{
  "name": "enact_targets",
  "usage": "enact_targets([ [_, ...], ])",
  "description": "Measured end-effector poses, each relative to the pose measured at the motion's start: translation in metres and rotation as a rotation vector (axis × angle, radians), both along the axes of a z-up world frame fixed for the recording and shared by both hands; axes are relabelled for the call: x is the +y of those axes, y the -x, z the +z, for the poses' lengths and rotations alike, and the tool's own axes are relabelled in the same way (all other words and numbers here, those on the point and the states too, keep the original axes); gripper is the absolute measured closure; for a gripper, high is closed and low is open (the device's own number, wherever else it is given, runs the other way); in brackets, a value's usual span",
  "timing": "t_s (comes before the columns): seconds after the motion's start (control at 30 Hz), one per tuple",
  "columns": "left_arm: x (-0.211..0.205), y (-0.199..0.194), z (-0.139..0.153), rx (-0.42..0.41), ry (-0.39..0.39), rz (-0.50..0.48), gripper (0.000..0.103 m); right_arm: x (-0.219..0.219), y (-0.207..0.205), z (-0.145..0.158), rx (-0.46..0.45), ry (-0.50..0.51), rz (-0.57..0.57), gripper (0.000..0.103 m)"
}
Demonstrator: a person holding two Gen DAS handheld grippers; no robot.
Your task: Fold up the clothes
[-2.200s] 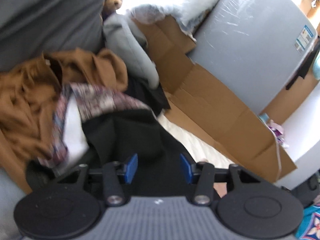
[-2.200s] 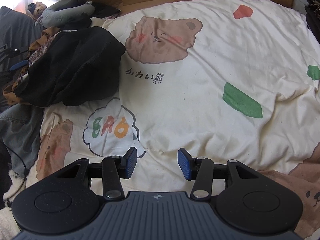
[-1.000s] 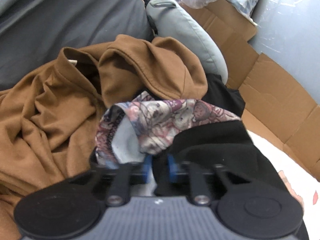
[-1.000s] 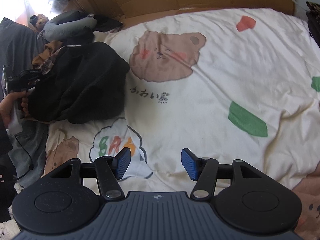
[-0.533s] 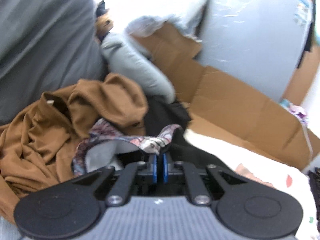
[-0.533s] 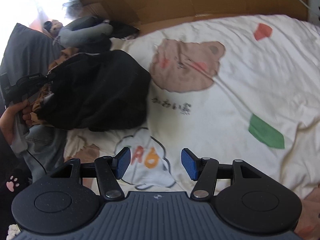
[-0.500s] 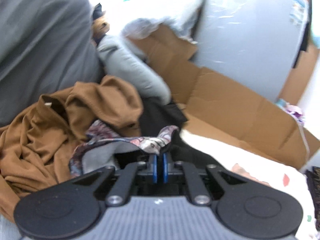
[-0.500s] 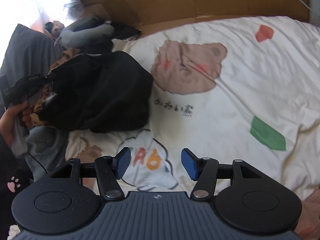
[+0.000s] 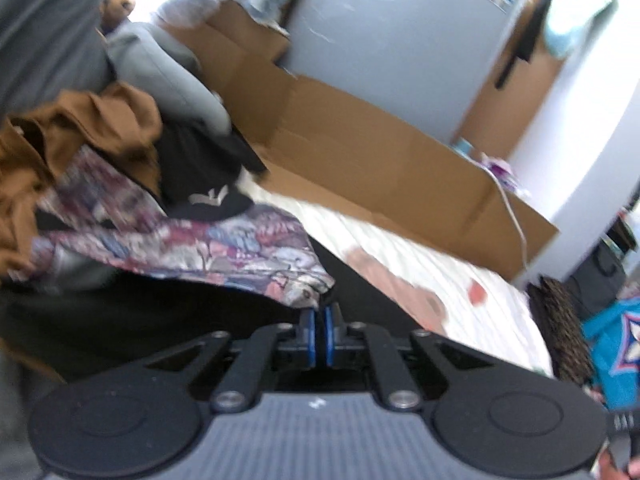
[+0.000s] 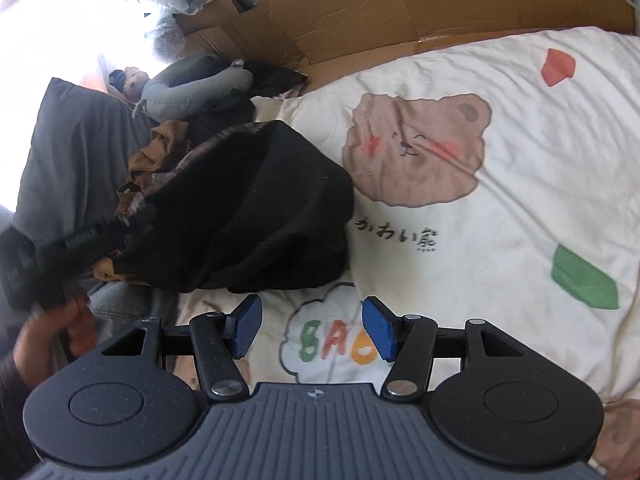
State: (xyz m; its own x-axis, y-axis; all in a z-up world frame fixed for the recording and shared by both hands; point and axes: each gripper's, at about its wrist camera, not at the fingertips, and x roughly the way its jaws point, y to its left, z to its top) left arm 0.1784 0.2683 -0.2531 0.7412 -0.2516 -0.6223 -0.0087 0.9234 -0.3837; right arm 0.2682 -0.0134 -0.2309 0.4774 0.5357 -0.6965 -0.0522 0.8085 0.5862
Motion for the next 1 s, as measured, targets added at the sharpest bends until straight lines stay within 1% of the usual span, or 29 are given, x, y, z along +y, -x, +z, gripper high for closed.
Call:
enact_targets([
  [0.13, -0.023, 0.016, -0.011, 0.036, 0.030, -0.063, 0.098, 0.011, -0.009, 0.001, 0.003, -0.073, -0.002, 0.041],
  [0.2, -0.033, 0.025, -0.013, 0.050, 0.048, -0.056, 0.098, 0.017, -0.016, -0.003, 0.032, -0.133, -0.009, 0.042],
  [0.27, -0.040, 0.031, -0.016, 0.064, 0.064, -0.068, 0.098, 0.023, -0.022, -0.008, 0.067, -0.207, -0.013, 0.043],
  [0.33, -0.046, 0.037, -0.018, 0.077, 0.072, -0.086, 0.098, 0.028, -0.026, -0.014, 0.093, -0.253, -0.017, 0.045],
  [0.5, -0.059, 0.051, -0.022, 0.097, 0.086, -0.121, 0.098, 0.041, -0.031, -0.025, 0.132, -0.295, 0.004, 0.045],
  [0.63, -0.074, 0.058, -0.024, 0.107, 0.092, -0.151, 0.098, 0.047, -0.035, -0.038, 0.187, -0.344, 0.025, 0.045],
  [0.8, -0.084, 0.072, -0.028, 0.131, 0.133, -0.169, 0.098, 0.048, -0.038, -0.054, 0.229, -0.414, -0.001, 0.045],
  [1.0, -0.090, 0.091, -0.026, 0.123, 0.161, -0.228, 0.098, 0.047, -0.042, -0.072, 0.296, -0.500, -0.038, 0.045],
])
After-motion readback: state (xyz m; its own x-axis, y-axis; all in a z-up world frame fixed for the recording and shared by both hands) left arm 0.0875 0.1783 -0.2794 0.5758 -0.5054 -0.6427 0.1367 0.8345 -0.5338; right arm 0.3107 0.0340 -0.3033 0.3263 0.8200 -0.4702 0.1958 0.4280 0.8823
